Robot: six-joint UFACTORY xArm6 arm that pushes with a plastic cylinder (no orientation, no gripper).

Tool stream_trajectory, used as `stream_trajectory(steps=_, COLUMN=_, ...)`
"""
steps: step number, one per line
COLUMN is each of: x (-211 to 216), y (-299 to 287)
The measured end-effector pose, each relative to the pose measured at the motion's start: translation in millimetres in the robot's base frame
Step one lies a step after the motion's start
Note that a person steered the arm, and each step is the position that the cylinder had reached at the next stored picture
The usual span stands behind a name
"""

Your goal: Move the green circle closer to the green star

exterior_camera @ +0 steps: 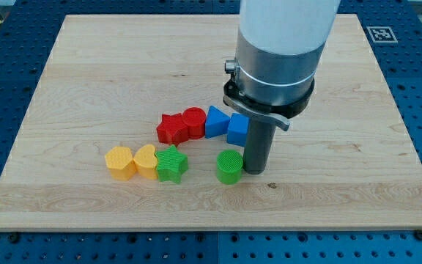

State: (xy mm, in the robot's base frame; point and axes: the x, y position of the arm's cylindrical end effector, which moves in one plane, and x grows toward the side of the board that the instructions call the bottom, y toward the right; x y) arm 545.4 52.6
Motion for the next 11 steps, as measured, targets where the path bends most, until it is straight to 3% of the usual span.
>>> stream_trajectory(steps=4, x=12.6, y=4.9)
stream_trajectory(steps=11, x=12.9, y=-42.7)
